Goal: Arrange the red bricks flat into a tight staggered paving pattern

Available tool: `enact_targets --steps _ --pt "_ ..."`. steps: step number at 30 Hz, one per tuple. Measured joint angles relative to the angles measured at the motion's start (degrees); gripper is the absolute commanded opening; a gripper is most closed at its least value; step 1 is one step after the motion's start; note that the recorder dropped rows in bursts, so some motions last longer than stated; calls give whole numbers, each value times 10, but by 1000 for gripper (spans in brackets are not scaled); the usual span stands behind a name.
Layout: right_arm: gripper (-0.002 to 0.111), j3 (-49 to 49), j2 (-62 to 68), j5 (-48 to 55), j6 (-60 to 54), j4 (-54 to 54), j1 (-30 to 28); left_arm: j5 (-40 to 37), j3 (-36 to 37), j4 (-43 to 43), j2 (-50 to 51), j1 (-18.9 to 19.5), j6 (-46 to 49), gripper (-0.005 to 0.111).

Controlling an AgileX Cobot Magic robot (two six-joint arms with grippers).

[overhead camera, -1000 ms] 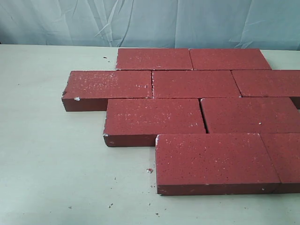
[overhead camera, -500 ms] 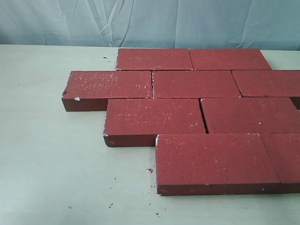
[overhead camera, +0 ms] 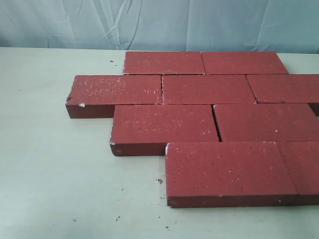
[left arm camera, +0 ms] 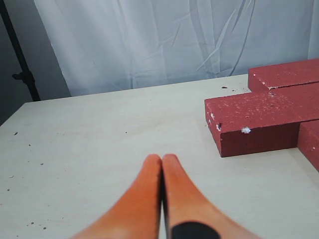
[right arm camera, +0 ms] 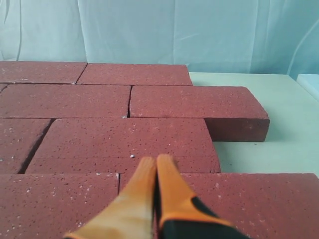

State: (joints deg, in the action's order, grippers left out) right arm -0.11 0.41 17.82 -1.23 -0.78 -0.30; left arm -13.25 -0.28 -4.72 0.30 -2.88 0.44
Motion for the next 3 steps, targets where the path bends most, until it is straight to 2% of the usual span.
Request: enact_targets --steps 3 --pt "-1 0 0 0 0 0 0 0 0 0 0 0 0 0"
